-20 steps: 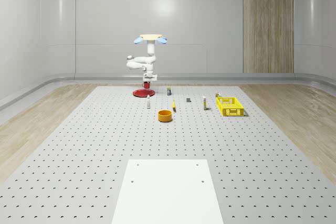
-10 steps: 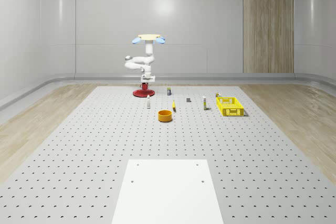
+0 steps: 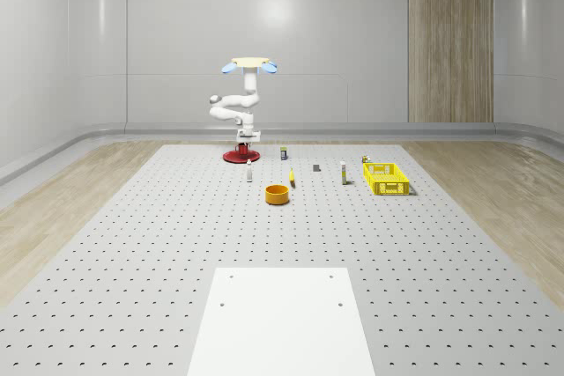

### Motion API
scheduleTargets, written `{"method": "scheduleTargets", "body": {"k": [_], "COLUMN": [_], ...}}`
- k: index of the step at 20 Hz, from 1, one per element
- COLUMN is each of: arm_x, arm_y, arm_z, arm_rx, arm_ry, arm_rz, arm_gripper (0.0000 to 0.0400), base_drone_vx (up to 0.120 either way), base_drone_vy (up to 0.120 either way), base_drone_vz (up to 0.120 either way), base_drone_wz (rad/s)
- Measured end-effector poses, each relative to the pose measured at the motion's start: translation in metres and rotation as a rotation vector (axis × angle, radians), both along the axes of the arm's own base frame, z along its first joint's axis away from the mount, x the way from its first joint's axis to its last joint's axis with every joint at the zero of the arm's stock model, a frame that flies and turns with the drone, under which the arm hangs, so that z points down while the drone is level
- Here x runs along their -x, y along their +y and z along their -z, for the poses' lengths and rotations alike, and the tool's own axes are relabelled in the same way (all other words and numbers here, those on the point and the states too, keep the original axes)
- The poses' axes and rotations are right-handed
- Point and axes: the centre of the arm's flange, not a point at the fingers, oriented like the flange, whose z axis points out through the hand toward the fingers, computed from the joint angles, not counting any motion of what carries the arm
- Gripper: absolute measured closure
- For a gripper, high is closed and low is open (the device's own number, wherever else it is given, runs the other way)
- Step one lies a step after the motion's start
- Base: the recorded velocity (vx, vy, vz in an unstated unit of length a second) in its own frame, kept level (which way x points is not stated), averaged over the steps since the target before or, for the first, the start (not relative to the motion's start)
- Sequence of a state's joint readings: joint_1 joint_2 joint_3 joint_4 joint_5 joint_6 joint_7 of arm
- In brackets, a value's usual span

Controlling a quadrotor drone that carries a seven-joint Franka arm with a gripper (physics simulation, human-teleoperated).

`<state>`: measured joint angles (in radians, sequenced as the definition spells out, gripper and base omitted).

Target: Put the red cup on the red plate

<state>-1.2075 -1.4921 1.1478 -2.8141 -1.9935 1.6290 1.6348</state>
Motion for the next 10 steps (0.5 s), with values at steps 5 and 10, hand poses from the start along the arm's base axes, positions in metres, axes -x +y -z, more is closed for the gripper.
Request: {"method": "scheduleTargets", "body": {"k": [5, 10], "arm_x": [0.0000, 0.0000], "arm_y": [0.0000, -0.0001], "arm_z": [-0.0039, 0.0058], "arm_rx": [0.001, 0.001], "arm_ry": [0.000, 0.000], "arm_rz": [-0.022, -0.045], "arm_gripper": [0.0131, 0.0037], "base_drone_vx": [0.000, 0.000], "base_drone_vy": [0.000, 0.000], "base_drone_vz": [0.000, 0.000], "base_drone_wz": [0.000, 0.000]}}
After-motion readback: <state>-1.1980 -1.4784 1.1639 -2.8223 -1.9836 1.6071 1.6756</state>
